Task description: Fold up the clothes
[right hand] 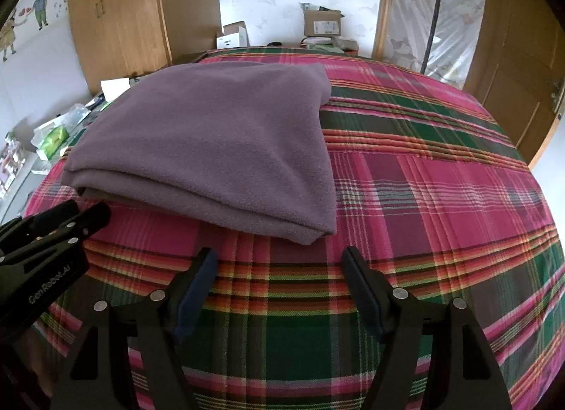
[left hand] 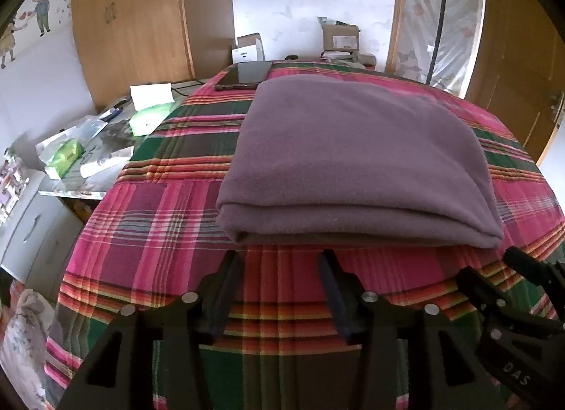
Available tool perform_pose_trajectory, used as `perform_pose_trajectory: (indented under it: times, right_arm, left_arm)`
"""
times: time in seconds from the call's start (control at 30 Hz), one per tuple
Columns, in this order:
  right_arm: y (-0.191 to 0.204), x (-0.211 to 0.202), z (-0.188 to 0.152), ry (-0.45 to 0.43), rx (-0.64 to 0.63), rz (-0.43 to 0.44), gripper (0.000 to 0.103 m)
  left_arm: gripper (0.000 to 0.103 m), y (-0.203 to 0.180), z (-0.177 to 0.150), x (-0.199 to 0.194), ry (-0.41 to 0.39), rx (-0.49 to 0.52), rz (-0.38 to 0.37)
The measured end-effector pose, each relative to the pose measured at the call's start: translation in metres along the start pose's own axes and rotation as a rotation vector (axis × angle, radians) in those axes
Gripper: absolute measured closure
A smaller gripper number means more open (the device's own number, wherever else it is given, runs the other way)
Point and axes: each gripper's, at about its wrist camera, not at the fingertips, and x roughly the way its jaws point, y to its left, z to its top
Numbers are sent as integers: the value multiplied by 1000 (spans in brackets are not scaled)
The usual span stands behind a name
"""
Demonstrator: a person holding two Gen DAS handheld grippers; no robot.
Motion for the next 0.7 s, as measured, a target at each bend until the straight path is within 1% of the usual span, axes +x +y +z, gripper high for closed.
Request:
perform_pose_trajectory:
  times: [0.2, 0.7]
  right_arm:
    - [0, 0, -1, -1, 0, 0, 28]
    - [1, -1, -2, 0, 0, 0, 28]
  left_arm:
    - [49, 0, -1, 0, 1, -9, 4]
    - [49, 2, 0, 1, 1, -11, 4]
